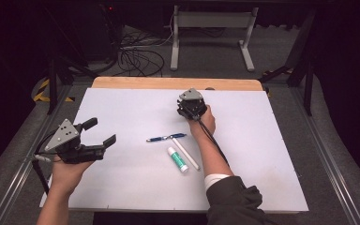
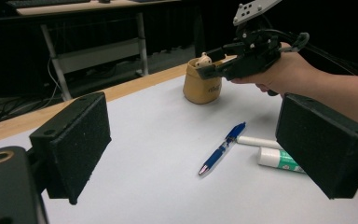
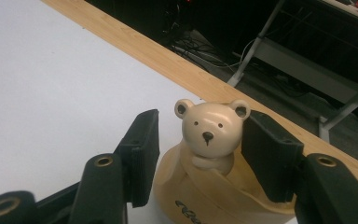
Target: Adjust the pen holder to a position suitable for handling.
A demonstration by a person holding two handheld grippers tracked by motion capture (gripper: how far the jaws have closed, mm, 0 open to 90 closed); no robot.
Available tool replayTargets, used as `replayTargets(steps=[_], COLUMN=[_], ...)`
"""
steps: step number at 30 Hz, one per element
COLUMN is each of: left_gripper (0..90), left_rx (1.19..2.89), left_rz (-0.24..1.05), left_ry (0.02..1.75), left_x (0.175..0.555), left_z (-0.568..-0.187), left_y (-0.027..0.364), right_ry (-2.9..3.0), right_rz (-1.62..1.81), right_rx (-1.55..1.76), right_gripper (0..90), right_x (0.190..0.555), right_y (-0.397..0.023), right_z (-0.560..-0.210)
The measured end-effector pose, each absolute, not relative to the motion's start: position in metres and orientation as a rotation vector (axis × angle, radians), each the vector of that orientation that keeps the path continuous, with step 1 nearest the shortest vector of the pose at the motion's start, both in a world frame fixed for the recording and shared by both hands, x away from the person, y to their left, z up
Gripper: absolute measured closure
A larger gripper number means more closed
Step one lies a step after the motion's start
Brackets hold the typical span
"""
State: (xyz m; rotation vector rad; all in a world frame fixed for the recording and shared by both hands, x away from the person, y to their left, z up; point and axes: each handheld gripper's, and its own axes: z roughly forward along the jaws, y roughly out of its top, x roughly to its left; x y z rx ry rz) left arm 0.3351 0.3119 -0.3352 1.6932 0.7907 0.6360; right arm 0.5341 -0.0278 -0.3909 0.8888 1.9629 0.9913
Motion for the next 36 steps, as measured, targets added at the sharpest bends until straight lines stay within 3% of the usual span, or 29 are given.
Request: replayTargets(steps=[20, 36], left_gripper=[10.6, 10.6], left_rx=[1.692, 1.697], left_rz=[0.632, 0.630], left_ry=[0.796, 0.799], left_x=[0.336, 0.337], left_z=[-0.337, -0.339], left_y=[0.312, 0.312], right_ry=[1.913, 1.940], right_rz=[1.003, 1.042], right_rx=[0.939, 0.941], right_gripper=[61.4, 63.3], right_x=[0.549, 0.537], right_y=[-0.025, -0.028], right_z=[-0.405, -0.398])
